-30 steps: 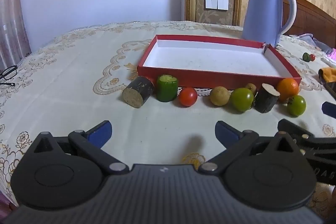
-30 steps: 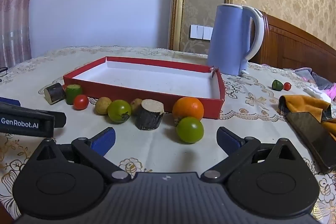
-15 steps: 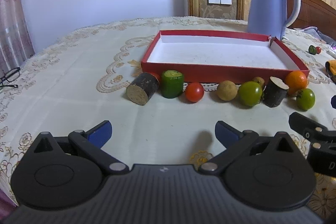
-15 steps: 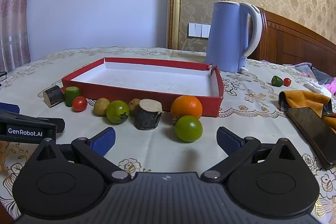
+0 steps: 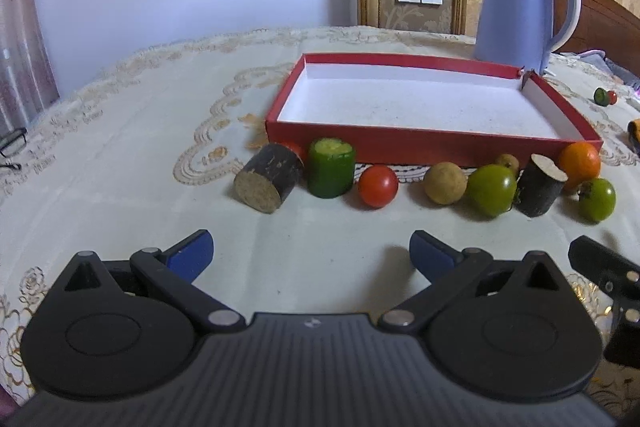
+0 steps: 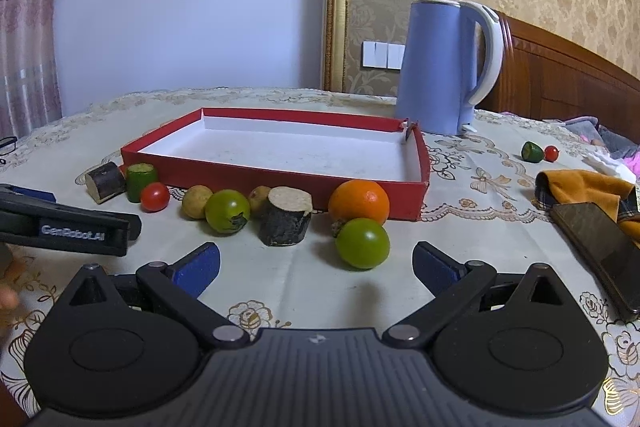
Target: Organize fruits
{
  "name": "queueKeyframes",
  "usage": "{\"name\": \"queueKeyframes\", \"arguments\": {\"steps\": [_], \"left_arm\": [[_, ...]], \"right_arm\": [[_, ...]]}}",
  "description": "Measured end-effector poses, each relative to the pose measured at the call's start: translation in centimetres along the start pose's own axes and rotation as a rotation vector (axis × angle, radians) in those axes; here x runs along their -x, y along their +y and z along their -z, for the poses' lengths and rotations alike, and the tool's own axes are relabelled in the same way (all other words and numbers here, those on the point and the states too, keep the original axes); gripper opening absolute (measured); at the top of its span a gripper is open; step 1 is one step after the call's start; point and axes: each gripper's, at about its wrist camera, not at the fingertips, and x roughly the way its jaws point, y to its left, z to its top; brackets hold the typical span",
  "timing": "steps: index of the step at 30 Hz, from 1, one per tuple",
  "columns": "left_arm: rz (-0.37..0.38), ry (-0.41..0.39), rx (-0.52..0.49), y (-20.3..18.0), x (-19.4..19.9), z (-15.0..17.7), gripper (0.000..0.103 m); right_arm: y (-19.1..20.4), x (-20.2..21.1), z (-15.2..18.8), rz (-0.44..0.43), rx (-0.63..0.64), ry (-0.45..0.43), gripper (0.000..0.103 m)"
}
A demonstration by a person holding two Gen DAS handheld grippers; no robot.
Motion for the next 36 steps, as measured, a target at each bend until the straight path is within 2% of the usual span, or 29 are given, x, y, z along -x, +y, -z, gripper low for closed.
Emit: {"name": "queueKeyframes", "arguments": {"steps": [5,18,25,36], "left_arm": [[0.019,0.014,0.007,0.22,-0.18,-0.01,0.103],[0.004,0.016,0.018,0.28,-0.28,0.10,0.103],[0.000,0.015,0.024,0.33,-0.16,0.12,0.103],[0.003,0.020,0.029,0.41,-0.16,0.11,0.103]], "right_arm": [[-0.08,0.03,0.03,-0.005,-0.004,-0.002,0.103],[-0.56,-0.05,-0.02,-0.037,-0.036,0.006,0.103],[0.02,0.13,0.08,-0.008,-0.001,-0.007,0.103],[-0.33,0.20,0.05,0.000,-0.024,-0.009,0.103]]}}
